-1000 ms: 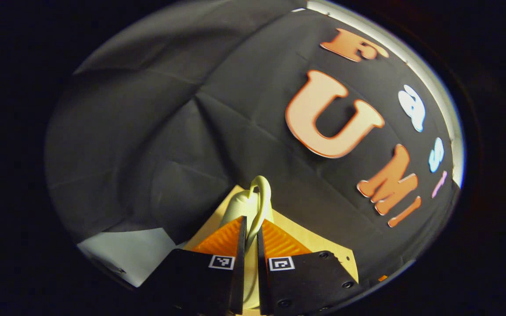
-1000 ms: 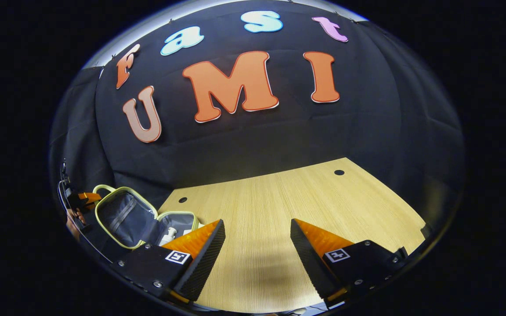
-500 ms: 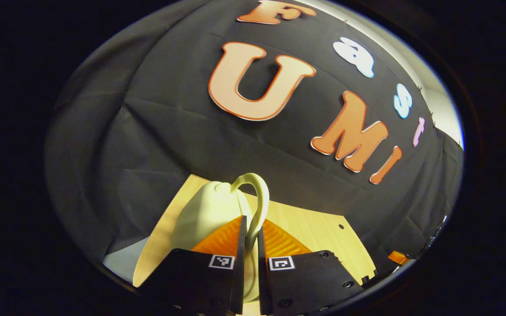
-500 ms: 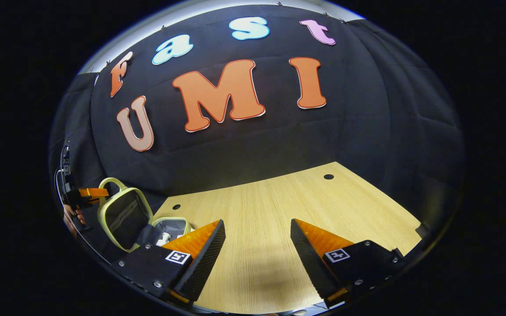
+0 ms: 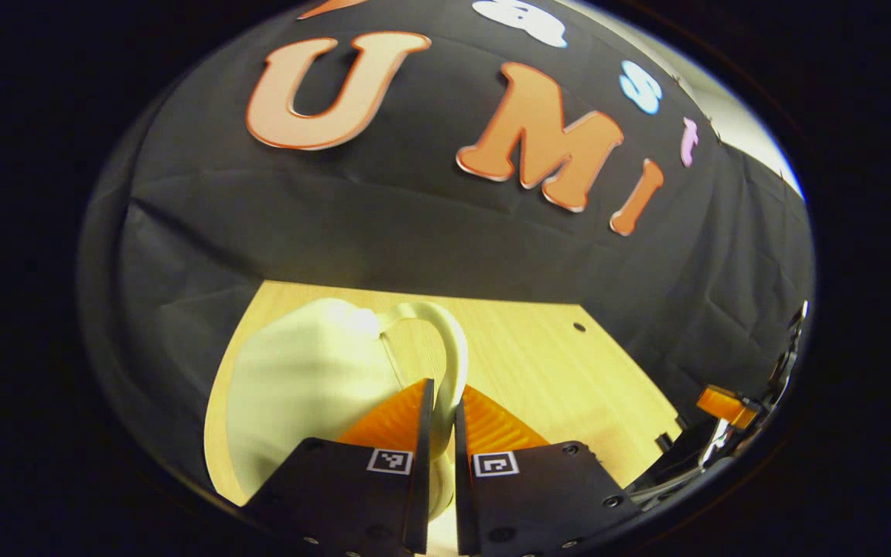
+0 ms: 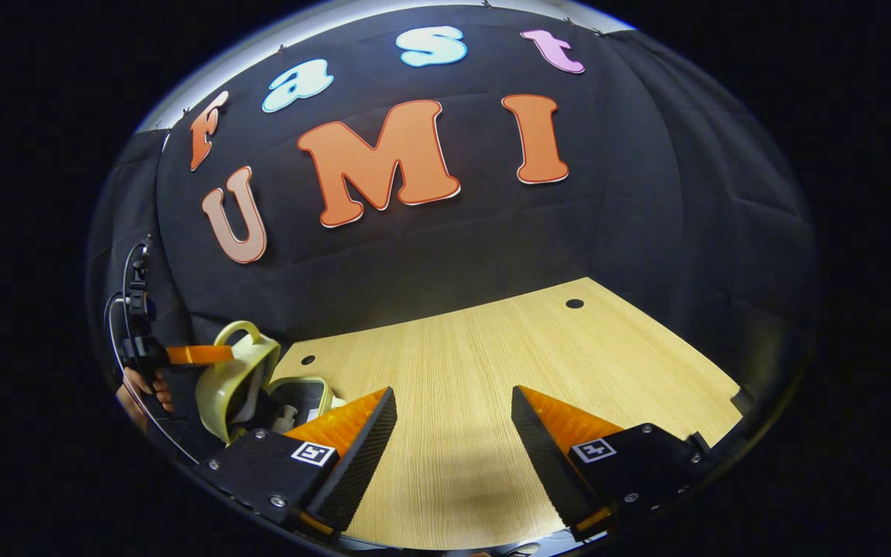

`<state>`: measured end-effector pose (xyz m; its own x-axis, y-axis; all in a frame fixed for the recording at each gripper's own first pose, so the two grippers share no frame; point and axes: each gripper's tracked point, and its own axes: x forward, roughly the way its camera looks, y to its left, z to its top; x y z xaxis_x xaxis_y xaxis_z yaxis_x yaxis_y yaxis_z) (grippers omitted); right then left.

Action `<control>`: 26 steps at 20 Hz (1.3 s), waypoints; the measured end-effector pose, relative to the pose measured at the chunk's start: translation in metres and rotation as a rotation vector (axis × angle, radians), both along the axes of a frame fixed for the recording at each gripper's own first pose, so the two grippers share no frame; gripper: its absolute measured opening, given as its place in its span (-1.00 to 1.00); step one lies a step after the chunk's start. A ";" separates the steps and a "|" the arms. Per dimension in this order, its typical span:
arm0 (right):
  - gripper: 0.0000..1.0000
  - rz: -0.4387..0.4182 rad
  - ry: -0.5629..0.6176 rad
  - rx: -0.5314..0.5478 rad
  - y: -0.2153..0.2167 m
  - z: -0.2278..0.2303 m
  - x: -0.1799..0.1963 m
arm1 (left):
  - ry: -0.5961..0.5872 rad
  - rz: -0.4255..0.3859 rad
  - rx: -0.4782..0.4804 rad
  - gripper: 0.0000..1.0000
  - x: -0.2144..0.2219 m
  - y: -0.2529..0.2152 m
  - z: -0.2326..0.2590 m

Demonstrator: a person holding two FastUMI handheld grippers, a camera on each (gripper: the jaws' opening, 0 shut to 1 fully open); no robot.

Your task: First open the suitcase, pack the skin care products into it, and then close the suitcase.

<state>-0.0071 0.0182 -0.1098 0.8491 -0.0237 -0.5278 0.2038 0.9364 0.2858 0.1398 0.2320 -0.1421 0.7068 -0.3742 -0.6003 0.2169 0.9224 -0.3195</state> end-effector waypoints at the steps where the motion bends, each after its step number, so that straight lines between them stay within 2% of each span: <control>1: 0.92 0.004 0.008 0.004 0.001 -0.002 -0.001 | 0.008 -0.030 0.025 -0.71 0.000 -0.012 -0.008; 5: 0.92 -0.003 0.017 0.001 -0.003 -0.008 -0.003 | 0.054 -0.107 0.078 -0.75 -0.010 -0.039 -0.038; 8: 0.92 -0.006 0.028 -0.002 -0.008 -0.013 -0.008 | 0.078 -0.159 0.136 -0.71 -0.018 -0.055 -0.061; 14: 0.92 -0.004 0.045 0.007 -0.011 -0.024 -0.009 | 0.103 -0.251 0.389 -0.70 -0.033 -0.079 -0.114; 15: 0.92 0.000 0.047 0.004 -0.012 -0.025 -0.009 | 0.112 -0.253 0.402 -0.59 -0.035 -0.082 -0.120; 16: 0.92 0.000 0.048 0.001 -0.015 -0.026 -0.010 | 0.127 -0.249 0.409 -0.32 -0.036 -0.086 -0.124; 17: 0.92 0.001 0.049 0.000 -0.018 -0.027 -0.010 | 0.132 -0.244 0.395 -0.31 -0.039 -0.089 -0.125; 18: 0.92 0.002 0.046 0.001 -0.020 -0.027 -0.010 | 0.129 -0.238 0.368 -0.07 -0.041 -0.096 -0.123; 19: 0.92 0.000 0.040 0.000 -0.023 -0.026 -0.009 | 0.118 -0.240 0.349 0.00 -0.041 -0.101 -0.116; 22: 0.92 0.006 0.019 0.002 -0.032 -0.024 -0.009 | 0.021 -0.199 0.369 0.77 -0.036 -0.105 -0.096; 26: 0.92 0.031 -0.086 -0.024 -0.042 -0.002 0.000 | -0.126 -0.056 0.292 0.88 -0.027 -0.117 -0.033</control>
